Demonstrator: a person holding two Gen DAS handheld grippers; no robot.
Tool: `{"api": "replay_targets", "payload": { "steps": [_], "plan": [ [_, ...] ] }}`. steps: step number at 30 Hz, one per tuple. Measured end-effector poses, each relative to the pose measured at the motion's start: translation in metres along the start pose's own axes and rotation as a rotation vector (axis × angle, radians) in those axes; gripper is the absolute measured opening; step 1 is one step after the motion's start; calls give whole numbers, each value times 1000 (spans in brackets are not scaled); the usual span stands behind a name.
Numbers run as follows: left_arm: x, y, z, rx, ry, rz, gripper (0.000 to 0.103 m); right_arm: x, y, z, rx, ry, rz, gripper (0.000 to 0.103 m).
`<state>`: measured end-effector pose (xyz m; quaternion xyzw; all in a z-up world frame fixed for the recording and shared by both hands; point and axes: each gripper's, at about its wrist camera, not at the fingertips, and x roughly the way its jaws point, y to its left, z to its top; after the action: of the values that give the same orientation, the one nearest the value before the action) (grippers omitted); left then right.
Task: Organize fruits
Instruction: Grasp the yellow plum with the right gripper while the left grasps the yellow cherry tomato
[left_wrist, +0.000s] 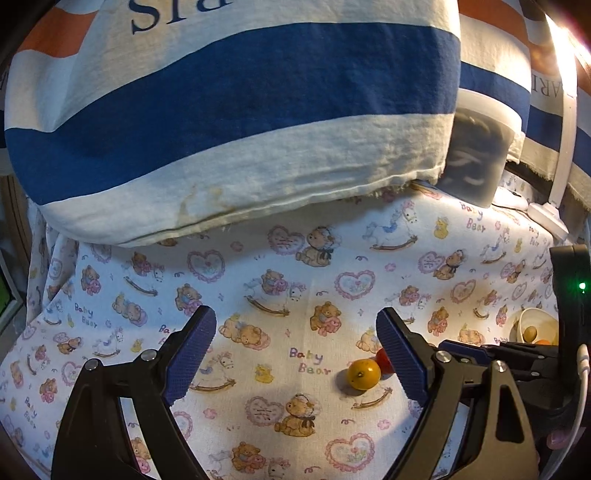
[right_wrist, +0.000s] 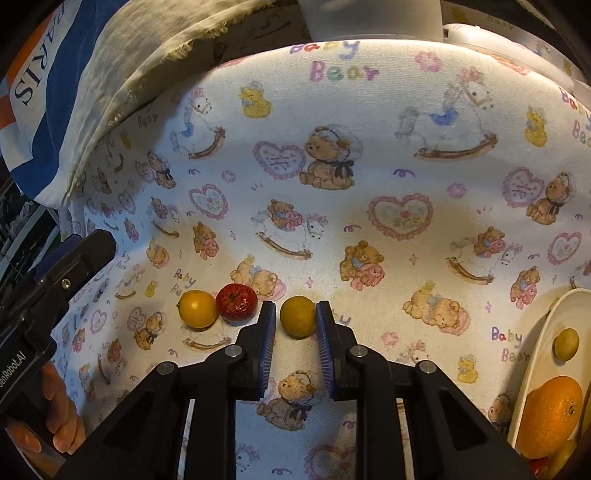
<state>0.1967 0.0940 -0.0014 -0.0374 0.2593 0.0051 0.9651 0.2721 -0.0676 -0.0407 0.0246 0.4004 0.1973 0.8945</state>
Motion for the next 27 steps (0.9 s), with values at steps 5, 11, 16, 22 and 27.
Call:
{"api": "replay_targets", "payload": {
  "steps": [5, 11, 16, 22, 27],
  "plan": [
    [7, -6, -3, 25, 48, -44, 87, -1, -5, 0, 25, -1, 11, 19],
    [17, -7, -6, 12, 112, -74, 75, -18, -25, 6, 63, 40, -10, 8],
    [13, -7, -5, 6, 98, -71, 75, -23, -24, 11, 46, 87, -28, 6],
    [10, -7, -4, 6, 87, -59, 75, -18, -21, 7, 20, 21, -64, 9],
    [12, -4, -4, -9, 93, -53, 75, -26, -30, 9, 82, -1, 39, 25]
  ]
}}
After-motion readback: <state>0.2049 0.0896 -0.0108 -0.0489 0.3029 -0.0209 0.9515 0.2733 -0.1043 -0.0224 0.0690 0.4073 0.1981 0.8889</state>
